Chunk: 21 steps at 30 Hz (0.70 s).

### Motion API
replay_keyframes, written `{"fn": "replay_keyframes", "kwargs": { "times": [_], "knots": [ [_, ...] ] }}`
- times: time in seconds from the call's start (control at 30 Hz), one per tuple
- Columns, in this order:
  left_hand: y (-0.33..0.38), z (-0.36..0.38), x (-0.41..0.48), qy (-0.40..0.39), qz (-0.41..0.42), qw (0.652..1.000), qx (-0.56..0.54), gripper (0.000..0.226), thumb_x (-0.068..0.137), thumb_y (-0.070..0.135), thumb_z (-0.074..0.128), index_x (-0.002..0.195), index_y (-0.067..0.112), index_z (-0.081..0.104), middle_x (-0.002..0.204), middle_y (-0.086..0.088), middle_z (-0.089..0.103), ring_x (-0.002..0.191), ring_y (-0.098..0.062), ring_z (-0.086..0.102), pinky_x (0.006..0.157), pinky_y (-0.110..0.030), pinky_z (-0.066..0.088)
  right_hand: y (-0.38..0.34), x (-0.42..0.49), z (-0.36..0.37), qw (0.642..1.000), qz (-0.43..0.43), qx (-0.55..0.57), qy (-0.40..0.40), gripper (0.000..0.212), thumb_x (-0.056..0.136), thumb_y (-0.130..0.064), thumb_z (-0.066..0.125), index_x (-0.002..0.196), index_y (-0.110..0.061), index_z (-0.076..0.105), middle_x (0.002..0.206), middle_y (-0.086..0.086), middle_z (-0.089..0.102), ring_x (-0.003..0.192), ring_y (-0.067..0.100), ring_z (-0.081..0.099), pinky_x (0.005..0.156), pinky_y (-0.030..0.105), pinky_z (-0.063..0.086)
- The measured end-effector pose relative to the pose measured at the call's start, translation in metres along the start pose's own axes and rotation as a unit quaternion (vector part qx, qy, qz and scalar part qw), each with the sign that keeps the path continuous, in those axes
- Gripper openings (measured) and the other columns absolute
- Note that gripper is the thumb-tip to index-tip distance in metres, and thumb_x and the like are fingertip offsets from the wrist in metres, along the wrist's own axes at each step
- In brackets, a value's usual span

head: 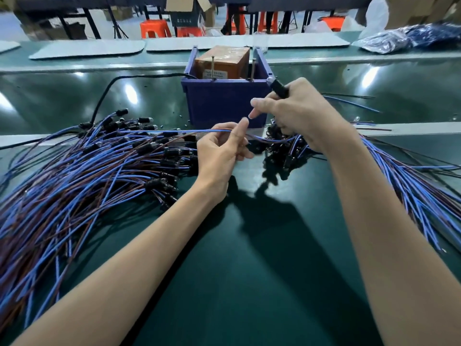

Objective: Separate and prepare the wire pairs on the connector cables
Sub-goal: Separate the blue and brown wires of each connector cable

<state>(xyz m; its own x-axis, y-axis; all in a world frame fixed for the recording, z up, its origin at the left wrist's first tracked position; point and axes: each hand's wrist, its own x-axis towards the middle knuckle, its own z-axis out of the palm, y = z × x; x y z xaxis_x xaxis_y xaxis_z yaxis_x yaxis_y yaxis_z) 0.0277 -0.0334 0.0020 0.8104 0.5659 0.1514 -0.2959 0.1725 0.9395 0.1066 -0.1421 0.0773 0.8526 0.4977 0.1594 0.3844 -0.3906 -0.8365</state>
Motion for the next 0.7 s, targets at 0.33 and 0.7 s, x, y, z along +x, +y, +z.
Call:
{"fn": "replay_keyframes", "kwargs": {
  "times": [0.33, 0.7],
  "knots": [
    [-0.008, 0.001, 0.003, -0.038, 0.047, 0.997, 0.053, 0.020, 0.100, 0.015, 0.046, 0.084, 0.013, 0.057, 0.062, 0.013, 0.065, 0.041, -0.003, 0.049, 0.047, -0.015, 0.043, -0.006, -0.003, 0.014, 0.997, -0.025, 0.023, -0.067, 0.016, 0.090, -0.025, 0.067, 0.093, -0.011, 0.074, 0.073, -0.001, 0.072, 0.052, 0.001, 0.063, 0.054, 0.010, 0.043],
    [-0.007, 0.000, -0.001, -0.092, 0.076, 0.989, 0.091, 0.031, 0.102, 0.013, 0.041, 0.079, 0.020, 0.061, 0.062, 0.009, 0.049, 0.040, -0.003, 0.038, 0.041, -0.014, 0.032, -0.005, -0.004, 0.016, 0.996, -0.019, 0.070, -0.046, 0.006, 0.083, -0.013, 0.074, 0.082, -0.008, 0.074, 0.065, 0.002, 0.063, 0.053, 0.003, 0.056, 0.053, 0.015, 0.047]
  ]
}}
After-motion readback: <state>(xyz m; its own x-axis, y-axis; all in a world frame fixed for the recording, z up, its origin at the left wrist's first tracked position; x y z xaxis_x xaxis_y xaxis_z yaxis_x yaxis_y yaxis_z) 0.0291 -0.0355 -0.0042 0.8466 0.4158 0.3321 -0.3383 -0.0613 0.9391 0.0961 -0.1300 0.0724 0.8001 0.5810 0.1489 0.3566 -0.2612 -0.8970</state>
